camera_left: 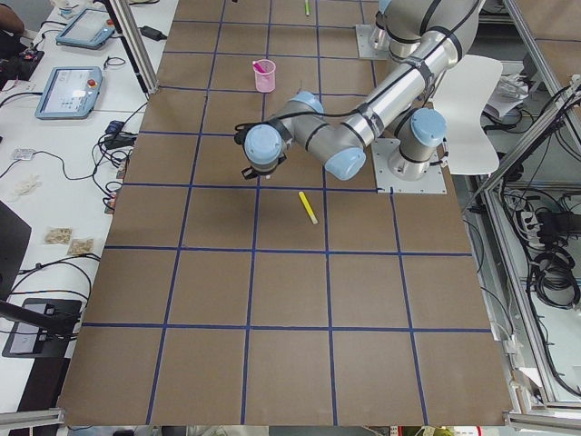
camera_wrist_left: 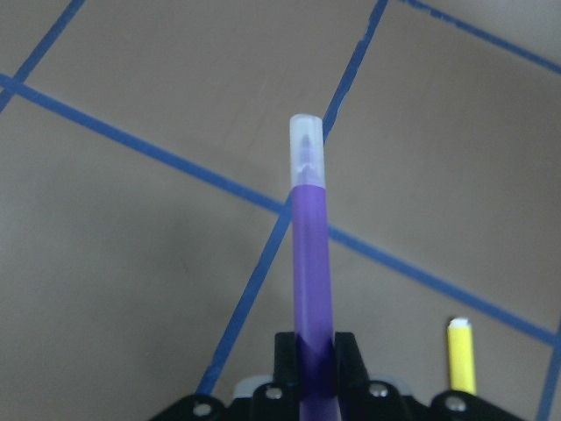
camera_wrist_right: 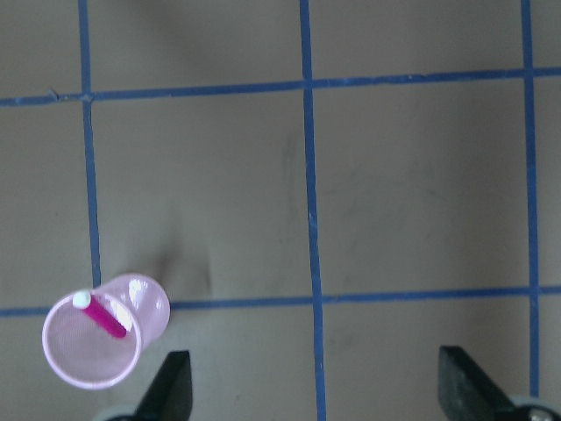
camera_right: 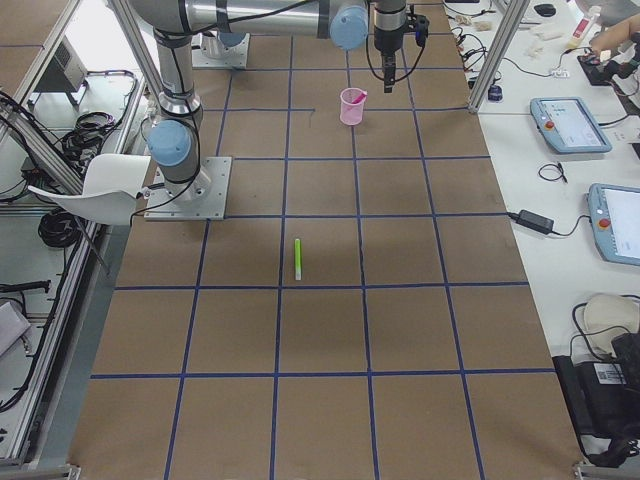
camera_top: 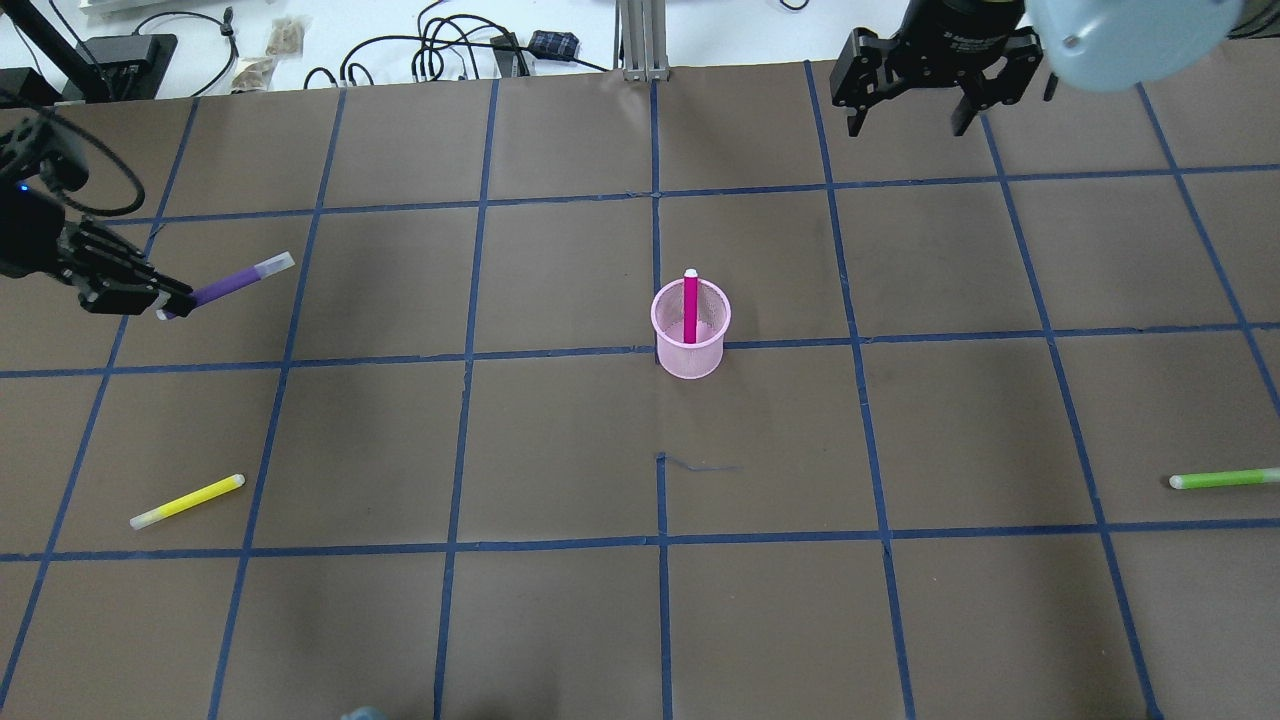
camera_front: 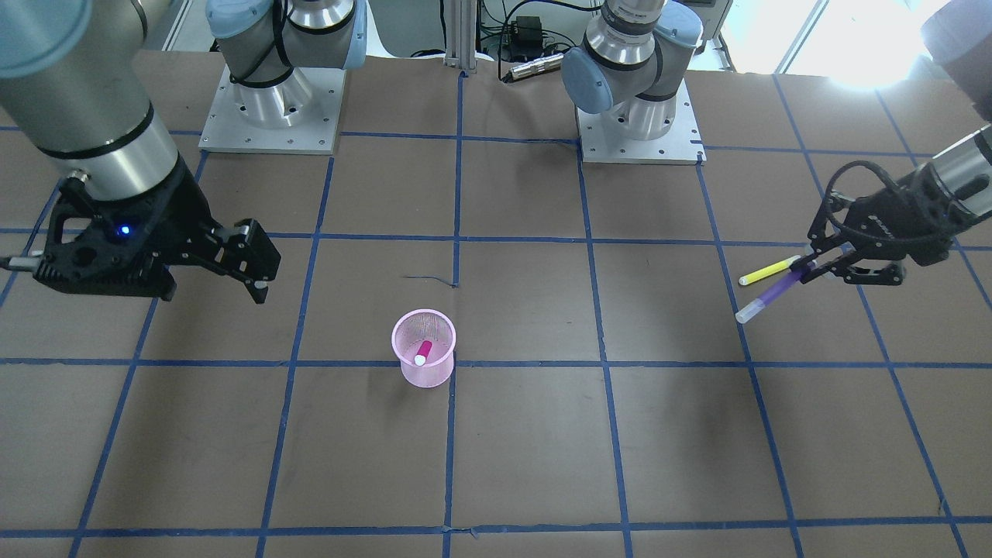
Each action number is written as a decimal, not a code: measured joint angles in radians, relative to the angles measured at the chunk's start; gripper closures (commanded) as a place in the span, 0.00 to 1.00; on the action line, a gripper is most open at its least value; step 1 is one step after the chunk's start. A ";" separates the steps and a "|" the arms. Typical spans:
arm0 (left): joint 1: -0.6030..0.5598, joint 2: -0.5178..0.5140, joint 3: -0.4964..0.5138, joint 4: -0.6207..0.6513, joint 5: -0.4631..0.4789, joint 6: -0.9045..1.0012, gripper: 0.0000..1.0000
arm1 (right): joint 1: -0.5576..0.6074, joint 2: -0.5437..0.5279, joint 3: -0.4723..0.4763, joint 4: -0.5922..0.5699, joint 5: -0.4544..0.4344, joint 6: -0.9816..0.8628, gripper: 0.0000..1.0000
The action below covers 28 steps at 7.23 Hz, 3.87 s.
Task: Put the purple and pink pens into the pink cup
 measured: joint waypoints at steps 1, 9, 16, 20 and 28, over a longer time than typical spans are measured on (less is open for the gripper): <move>-0.077 0.037 0.000 -0.009 0.001 -0.184 1.00 | -0.001 -0.067 0.009 0.092 0.002 0.000 0.00; -0.682 -0.015 -0.002 0.177 -0.153 -2.020 1.00 | -0.013 -0.182 0.171 0.007 -0.050 -0.168 0.00; -0.706 -0.244 0.001 0.286 -0.426 -2.329 0.01 | -0.012 -0.182 0.173 -0.004 -0.051 -0.179 0.00; -0.694 -0.260 0.007 0.285 -0.509 -2.331 0.00 | -0.012 -0.182 0.173 -0.005 -0.051 -0.177 0.00; -0.592 -0.040 0.074 0.155 0.111 -1.746 0.00 | -0.009 -0.189 0.171 0.002 -0.050 -0.162 0.00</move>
